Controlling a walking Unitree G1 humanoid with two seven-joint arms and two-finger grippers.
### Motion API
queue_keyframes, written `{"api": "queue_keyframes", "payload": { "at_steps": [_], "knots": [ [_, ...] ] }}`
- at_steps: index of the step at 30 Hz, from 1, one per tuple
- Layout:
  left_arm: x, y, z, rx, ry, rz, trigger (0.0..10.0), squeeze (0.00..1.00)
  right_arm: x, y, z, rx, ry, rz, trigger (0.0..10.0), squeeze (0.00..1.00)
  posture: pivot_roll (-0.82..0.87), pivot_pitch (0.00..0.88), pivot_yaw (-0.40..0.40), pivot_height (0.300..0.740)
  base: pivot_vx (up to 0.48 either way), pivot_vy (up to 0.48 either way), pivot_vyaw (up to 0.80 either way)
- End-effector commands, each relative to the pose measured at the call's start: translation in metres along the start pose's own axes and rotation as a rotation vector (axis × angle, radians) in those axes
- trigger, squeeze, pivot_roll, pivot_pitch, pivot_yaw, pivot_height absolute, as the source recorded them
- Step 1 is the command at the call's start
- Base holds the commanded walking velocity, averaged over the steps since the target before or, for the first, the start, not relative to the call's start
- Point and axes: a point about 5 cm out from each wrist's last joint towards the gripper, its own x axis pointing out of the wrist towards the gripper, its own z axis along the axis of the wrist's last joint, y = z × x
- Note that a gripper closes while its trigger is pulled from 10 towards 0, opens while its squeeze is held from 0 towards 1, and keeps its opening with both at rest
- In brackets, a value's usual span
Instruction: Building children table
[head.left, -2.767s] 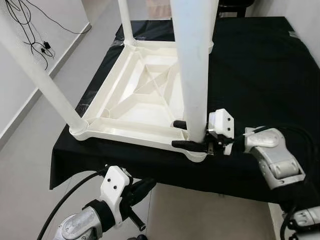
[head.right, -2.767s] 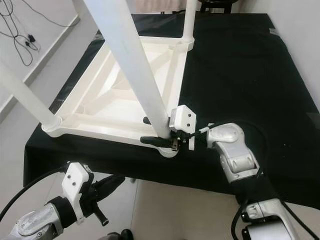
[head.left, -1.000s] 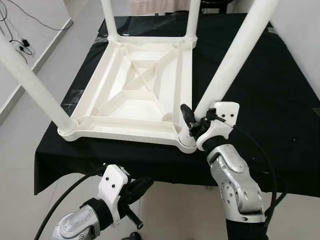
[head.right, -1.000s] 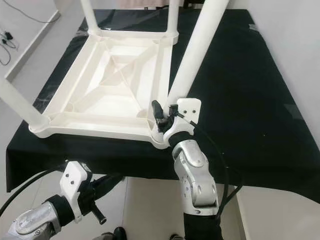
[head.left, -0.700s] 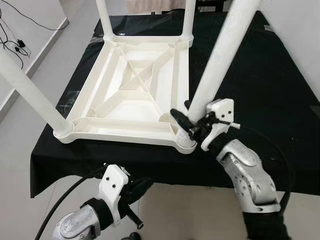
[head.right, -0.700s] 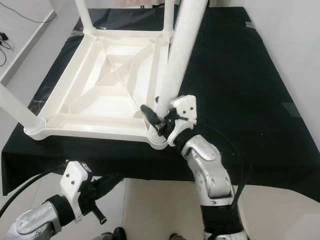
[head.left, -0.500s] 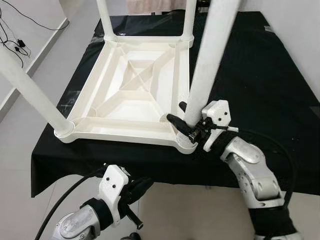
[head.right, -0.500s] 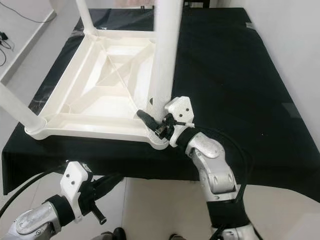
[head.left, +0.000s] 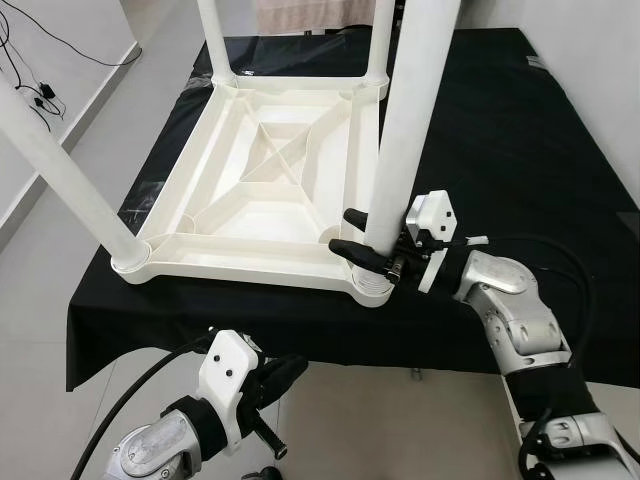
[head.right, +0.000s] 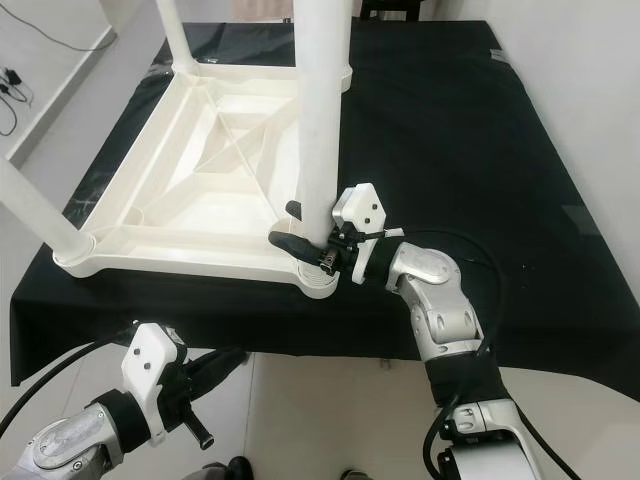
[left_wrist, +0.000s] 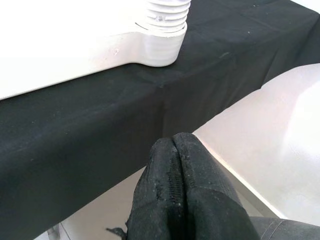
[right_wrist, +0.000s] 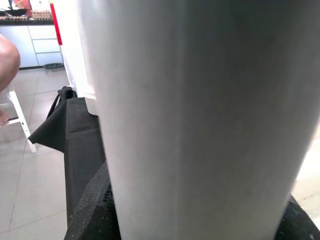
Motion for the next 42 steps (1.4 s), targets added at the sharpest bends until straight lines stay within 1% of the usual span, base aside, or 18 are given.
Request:
{"api": "queue_keyframes", "payload": {
  "at_steps": [1, 2, 4, 5, 7, 8, 9, 12, 21, 25, 30, 31, 32, 33, 34, 35, 37, 42],
  "knots": [
    [-0.002, -0.002, -0.004, -0.006, 0.023, -0.004, 10.0, 0.00, 0.005, 0.012, -0.020, 0.042, 0.073, 0.035, 10.0, 0.00, 0.05, 0.249, 0.041, 0.740, 0.000, 0.000, 0.00],
    [-0.002, -0.002, -0.004, -0.006, 0.023, -0.004, 10.0, 0.00, 0.005, 0.012, -0.020, 0.042, 0.073, 0.035, 10.0, 0.00, 0.05, 0.249, 0.041, 0.740, 0.000, 0.000, 0.00],
    [-0.003, -0.002, -0.004, -0.006, 0.022, 0.001, 10.0, 0.00, 0.008, 0.017, -0.036, 0.049, 0.185, -0.188, 10.0, 0.00, 0.04, 0.257, 0.027, 0.740, 0.000, 0.000, 0.00],
    [-0.003, -0.002, -0.004, -0.006, 0.022, 0.001, 10.0, 0.00, 0.008, 0.017, -0.036, 0.049, 0.185, -0.188, 10.0, 0.00, 0.04, 0.257, 0.027, 0.740, 0.000, 0.000, 0.00],
    [-0.004, -0.002, -0.004, -0.004, 0.021, 0.004, 10.0, 0.00, -0.009, 0.029, -0.053, 0.079, 0.335, -0.675, 10.0, 0.00, 0.04, 0.258, 0.018, 0.740, 0.000, 0.000, 0.00],
    [-0.004, -0.002, -0.004, -0.004, 0.021, 0.004, 10.0, 0.00, -0.009, 0.029, -0.053, 0.079, 0.335, -0.675, 10.0, 0.00, 0.04, 0.258, 0.018, 0.740, 0.000, 0.000, 0.00],
    [-0.004, -0.001, -0.003, -0.003, 0.021, 0.006, 10.0, 0.00, -0.013, 0.047, -0.056, 0.087, 0.369, -0.743, 10.0, 0.00, 0.04, 0.262, 0.027, 0.740, 0.000, 0.000, 0.00],
    [-0.005, 0.002, -0.003, 0.000, 0.022, 0.010, 10.0, 0.00, -0.012, 0.061, -0.054, 0.081, 0.364, -0.750, 10.0, 0.00, 0.02, 0.247, 0.048, 0.740, 0.000, 0.000, 0.00],
    [0.000, 0.019, 0.007, 0.049, -0.005, 0.041, 10.0, 0.00, -0.010, 0.044, -0.059, 0.161, 0.330, -0.804, 10.0, 0.00, 0.02, 0.224, 0.048, 0.740, 0.000, 0.000, 0.00],
    [0.000, 0.032, 0.027, 0.080, -0.060, 0.070, 10.0, 0.00, -0.011, 0.044, -0.054, 0.209, 0.315, -0.881, 10.0, 0.00, 0.02, 0.220, 0.051, 0.740, 0.000, 0.000, 0.00],
    [0.000, 0.046, 0.075, 0.093, -0.216, 0.059, 10.0, 0.00, -0.009, 0.045, -0.046, 0.284, 0.222, -0.922, 10.0, 0.00, 0.02, 0.217, 0.054, 0.740, 0.000, 0.000, 0.00],
    [0.001, 0.049, 0.092, 0.087, -0.279, 0.041, 10.0, 0.11, -0.008, 0.045, -0.045, 0.281, 0.210, -0.917, 10.0, 0.00, 0.02, 0.212, 0.057, 0.740, 0.000, 0.000, 0.00],
    [0.001, 0.049, 0.092, 0.087, -0.279, 0.041, 10.0, 0.11, -0.008, 0.045, -0.045, 0.281, 0.210, -0.917, 10.0, 0.00, 0.02, 0.212, 0.057, 0.740, 0.000, 0.000, 0.00],
    [0.003, 0.050, 0.113, 0.071, -0.354, -0.004, 10.0, 1.00, -0.007, 0.045, -0.043, 0.278, 0.194, -0.907, 10.0, 0.00, 0.02, 0.211, 0.057, 0.740, 0.000, 0.000, 0.00],
    [0.006, 0.051, 0.138, 0.085, -0.421, -0.069, 10.0, 1.00, -0.003, 0.047, -0.040, 0.277, 0.165, -0.880, 10.0, 0.00, 0.02, 0.206, 0.063, 0.740, 0.000, 0.000, 0.00],
    [0.006, 0.051, 0.138, 0.085, -0.421, -0.069, 10.0, 1.00, -0.003, 0.047, -0.040, 0.277, 0.165, -0.880, 10.0, 0.00, 0.02, 0.206, 0.063, 0.740, 0.000, 0.000, 0.00],
    [0.011, 0.052, 0.176, 0.094, -0.509, -0.195, 10.0, 1.00, 0.004, 0.051, -0.033, 0.247, 0.122, -0.824, 10.0, 0.00, 0.02, 0.203, 0.066, 0.740, 0.000, 0.000, 0.00],
    [0.027, 0.060, 0.193, 0.075, -0.496, -0.274, 10.0, 1.00, 0.020, 0.062, -0.018, 0.184, 0.054, -0.676, 10.0, 0.00, 0.01, 0.192, 0.073, 0.740, 0.000, 0.000, 0.00]
  ]
}}
